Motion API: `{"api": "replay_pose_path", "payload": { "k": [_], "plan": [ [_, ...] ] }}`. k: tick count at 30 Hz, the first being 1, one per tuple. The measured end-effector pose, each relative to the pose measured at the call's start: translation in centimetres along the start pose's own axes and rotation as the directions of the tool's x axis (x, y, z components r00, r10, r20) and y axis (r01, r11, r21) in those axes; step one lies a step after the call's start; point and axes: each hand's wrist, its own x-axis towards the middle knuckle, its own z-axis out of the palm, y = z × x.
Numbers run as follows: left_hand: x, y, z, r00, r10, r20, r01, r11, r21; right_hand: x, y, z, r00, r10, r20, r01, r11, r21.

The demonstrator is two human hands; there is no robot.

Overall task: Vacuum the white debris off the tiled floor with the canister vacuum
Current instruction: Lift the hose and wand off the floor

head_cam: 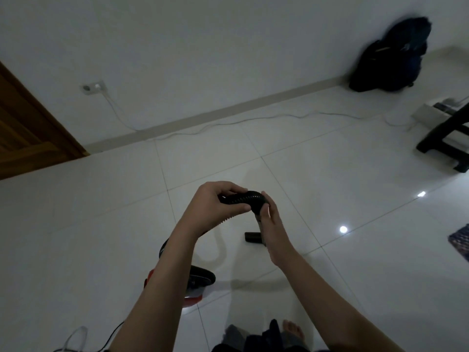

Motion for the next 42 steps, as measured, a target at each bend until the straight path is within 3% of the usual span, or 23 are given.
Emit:
{"api": "replay_pose_path", "payload": {
  "k": [2, 6, 11, 15, 18, 21, 28, 34, 38, 42],
  "plan": [
    [0.3, 0.0, -0.3, 1.0, 0.002, -0.004, -0.002, 1.0, -0.016, -0.3, -1.2, 0.0, 0.996, -0.081, -0.027, 0.078, 0.992, -0.096],
    [0.9, -0.1, -0.6, 1.0, 0.022, -0.019, -0.023, 1.0, -0.02, 0.1, -2.9, -0.3, 0.967, -0.249, 0.051, 0.254, 0.954, -0.16],
    [1.9, -0.1, -1.0, 0.998, 0.05, -0.036, -0.051, 0.999, -0.01, 1.7, -2.7, -0.4, 0.94, -0.321, 0.113, 0.339, 0.914, -0.225],
    [2.1, -0.3, -1.3, 0.989, 0.145, -0.037, -0.14, 0.982, 0.13, 2.9, -2.9, -0.3, 0.925, -0.365, 0.104, 0.379, 0.892, -0.245],
    [1.2, -1.7, -1.8, 0.961, 0.257, -0.101, -0.224, 0.94, 0.257, 3.7, -3.2, -0.3, 0.924, -0.364, 0.12, 0.382, 0.892, -0.242],
    [-0.4, -4.6, -2.6, 0.942, 0.282, -0.18, -0.216, 0.923, 0.318, 4.5, -3.6, -0.8, 0.908, -0.398, 0.132, 0.418, 0.882, -0.219],
    [-0.8, -5.9, -2.1, 0.881, 0.212, -0.423, -0.168, 0.976, 0.137, 5.9, -4.3, -0.8, 0.842, -0.525, 0.124, 0.538, 0.796, -0.278],
    [-0.2, -5.6, -2.3, 0.851, 0.137, -0.507, -0.19, 0.98, -0.055, 6.4, -6.3, 1.1, 0.757, -0.633, 0.164, 0.64, 0.666, -0.384],
    [-0.2, -6.2, -3.0, 0.841, 0.184, -0.509, -0.251, 0.966, -0.065, 7.0, -4.2, 1.7, 0.775, -0.629, 0.061, 0.602, 0.705, -0.374],
    [-0.3, -7.4, -2.9, 0.799, 0.276, -0.534, -0.352, 0.935, -0.043, 8.0, -1.2, 2.5, 0.655, -0.754, -0.046, 0.671, 0.609, -0.422]
  ]
}}
